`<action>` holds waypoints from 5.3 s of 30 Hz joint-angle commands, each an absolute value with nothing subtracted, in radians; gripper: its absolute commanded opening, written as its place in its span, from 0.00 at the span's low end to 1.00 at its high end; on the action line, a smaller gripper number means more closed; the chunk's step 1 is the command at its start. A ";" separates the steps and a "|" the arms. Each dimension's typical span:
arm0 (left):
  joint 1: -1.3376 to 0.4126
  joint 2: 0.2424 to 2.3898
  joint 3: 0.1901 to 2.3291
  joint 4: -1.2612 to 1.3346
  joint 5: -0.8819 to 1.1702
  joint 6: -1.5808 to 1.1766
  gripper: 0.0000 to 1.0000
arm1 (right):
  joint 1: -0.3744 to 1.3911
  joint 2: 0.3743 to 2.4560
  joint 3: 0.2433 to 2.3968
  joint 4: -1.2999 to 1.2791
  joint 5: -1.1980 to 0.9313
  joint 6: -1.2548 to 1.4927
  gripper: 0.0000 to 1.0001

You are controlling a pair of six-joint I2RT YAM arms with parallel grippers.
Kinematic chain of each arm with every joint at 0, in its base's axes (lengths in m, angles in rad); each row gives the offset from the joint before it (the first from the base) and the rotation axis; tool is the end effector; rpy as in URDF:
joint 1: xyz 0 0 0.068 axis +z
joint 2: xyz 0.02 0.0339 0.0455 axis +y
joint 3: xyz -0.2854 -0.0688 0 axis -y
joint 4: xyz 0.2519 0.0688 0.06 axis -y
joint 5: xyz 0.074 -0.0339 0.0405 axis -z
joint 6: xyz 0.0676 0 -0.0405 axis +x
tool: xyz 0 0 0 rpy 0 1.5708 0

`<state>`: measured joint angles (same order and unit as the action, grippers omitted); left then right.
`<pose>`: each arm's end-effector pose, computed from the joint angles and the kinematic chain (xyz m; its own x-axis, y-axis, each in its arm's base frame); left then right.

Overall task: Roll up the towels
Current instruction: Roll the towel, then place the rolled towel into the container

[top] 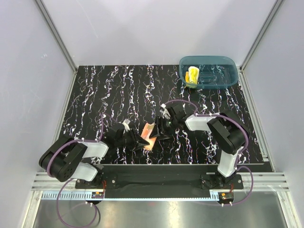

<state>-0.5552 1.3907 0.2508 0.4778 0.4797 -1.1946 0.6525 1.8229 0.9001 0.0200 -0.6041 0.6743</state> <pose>0.1826 -0.1500 0.1081 -0.9145 -0.4037 -0.0259 -0.2005 0.5079 -0.8378 0.2718 0.2560 0.1235 -0.9738 -0.0974 -0.2054 -0.2193 0.6416 0.7351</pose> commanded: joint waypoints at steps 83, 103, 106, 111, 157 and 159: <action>-1.199 1.578 0.994 -0.644 -0.632 -0.753 0.68 | 0.790 2.082 1.289 -0.494 -0.341 0.519 0.23; -1.236 1.675 0.901 -0.532 -0.689 -0.825 0.45 | 0.792 2.097 1.310 -0.528 -0.376 0.520 0.22; -1.221 1.680 0.888 -0.517 -0.671 -0.822 0.28 | 0.793 2.095 1.298 -0.517 -0.390 0.523 0.22; -1.172 1.631 0.821 -0.428 -0.606 -0.789 0.03 | 0.792 2.091 1.279 -0.482 -0.443 0.535 0.22; -0.762 1.356 0.347 0.107 0.061 -0.899 0.00 | 0.727 1.851 1.031 -0.011 -0.356 0.782 0.60; -0.755 1.353 0.342 0.109 0.067 -0.897 0.00 | 0.727 1.852 1.016 0.032 -0.348 0.788 0.62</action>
